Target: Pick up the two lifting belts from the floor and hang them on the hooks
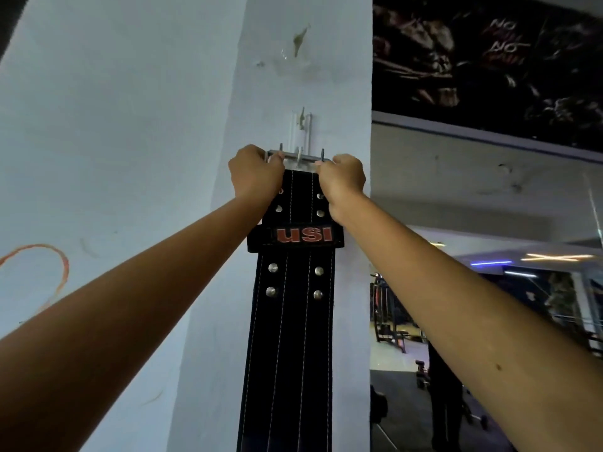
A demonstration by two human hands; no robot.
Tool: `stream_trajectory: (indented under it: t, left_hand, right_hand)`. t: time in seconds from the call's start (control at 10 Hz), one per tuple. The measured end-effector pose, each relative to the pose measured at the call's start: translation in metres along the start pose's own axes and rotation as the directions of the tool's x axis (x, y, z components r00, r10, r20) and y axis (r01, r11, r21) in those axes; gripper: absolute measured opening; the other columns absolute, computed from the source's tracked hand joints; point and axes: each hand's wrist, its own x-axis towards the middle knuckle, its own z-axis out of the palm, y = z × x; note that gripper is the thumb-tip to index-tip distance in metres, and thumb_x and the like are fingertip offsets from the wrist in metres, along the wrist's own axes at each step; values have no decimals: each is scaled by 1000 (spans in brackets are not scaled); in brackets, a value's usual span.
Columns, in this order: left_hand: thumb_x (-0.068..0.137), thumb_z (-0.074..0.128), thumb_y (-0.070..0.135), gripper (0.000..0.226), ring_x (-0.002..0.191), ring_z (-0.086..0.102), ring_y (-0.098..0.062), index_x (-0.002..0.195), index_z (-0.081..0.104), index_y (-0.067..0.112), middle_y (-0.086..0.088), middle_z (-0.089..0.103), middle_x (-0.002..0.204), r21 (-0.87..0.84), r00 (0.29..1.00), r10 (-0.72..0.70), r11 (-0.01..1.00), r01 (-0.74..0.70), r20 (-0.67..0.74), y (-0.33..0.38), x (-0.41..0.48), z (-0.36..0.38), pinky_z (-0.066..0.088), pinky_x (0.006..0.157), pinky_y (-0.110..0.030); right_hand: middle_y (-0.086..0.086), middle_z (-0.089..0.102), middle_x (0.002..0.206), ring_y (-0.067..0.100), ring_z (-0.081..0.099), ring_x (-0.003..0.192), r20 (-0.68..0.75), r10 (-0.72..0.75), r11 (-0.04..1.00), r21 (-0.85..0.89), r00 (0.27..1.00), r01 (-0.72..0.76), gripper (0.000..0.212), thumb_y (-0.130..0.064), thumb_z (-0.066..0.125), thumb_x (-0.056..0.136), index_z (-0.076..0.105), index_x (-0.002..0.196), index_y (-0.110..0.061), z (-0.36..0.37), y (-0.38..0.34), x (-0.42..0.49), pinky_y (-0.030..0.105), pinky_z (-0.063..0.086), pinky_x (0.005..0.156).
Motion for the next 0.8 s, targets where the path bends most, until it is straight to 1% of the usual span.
stream_trajectory:
  t: [0.1,0.2,0.3,0.4,0.5,0.6,0.7,0.8]
  left_hand:
    - [89,58,33,36,93,69,-28,116,66,12,-12,69,113,-37,1000,5,999,-5,8,0,-12,-9,56,87,-41]
    - [90,56,34,41,104,66,-28,126,62,14,-13,69,118,34,999,-3,999,1,55,5,-20,-20,52,93,-38]
    - [93,53,34,37,95,67,-27,118,66,10,-12,71,100,167,992,0,986,-21,127,7,-31,-31,49,80,-29]
    - [97,49,27,31,95,66,-26,117,67,11,-14,72,103,192,980,50,977,-87,192,4,-57,-48,49,85,-28]
    - [99,45,26,38,121,56,-27,133,56,11,-12,62,131,256,947,214,927,-274,240,-2,-94,-66,41,97,-29]
    - [99,42,28,46,139,39,-26,141,45,8,-10,44,150,373,884,279,828,-419,374,-6,-129,-78,35,111,-39]
    - [99,41,32,54,147,23,-24,147,33,11,-8,29,158,474,848,198,756,-451,491,2,-159,-92,31,115,-46]
    - [98,41,32,49,144,30,-26,143,41,11,-10,33,156,527,852,137,733,-431,506,19,-180,-106,34,112,-48]
  right_hand:
    - [4,55,135,10,52,73,51,-10,1000,28,999,9,43,-19,59,94,51,136,-16,-5,3,-9,10,38,43]
    - [6,47,148,17,59,107,79,-61,996,-59,995,66,53,-24,62,94,45,143,-14,-14,0,-16,-4,38,51]
    - [9,50,145,19,54,123,134,-139,954,-246,981,169,58,-24,58,96,35,148,-11,-24,-5,-30,3,37,74]
    - [15,53,141,28,54,127,212,-207,886,-374,955,275,53,-19,50,99,33,148,-8,-36,0,-55,24,41,95]
    - [14,67,116,30,63,106,259,-260,851,-393,930,347,35,-23,42,103,53,131,-7,-48,22,-87,27,43,79]
    - [10,68,100,30,64,90,278,-285,836,-396,917,380,29,-26,40,102,58,118,-11,-62,45,-114,35,48,75]
    - [14,61,133,31,60,118,393,-188,816,-447,900,366,46,-23,45,101,37,145,-12,-79,58,-145,38,51,95]
    - [11,52,144,28,49,132,419,-201,800,-452,886,395,47,-23,48,100,40,144,-10,-101,60,-169,36,41,108]
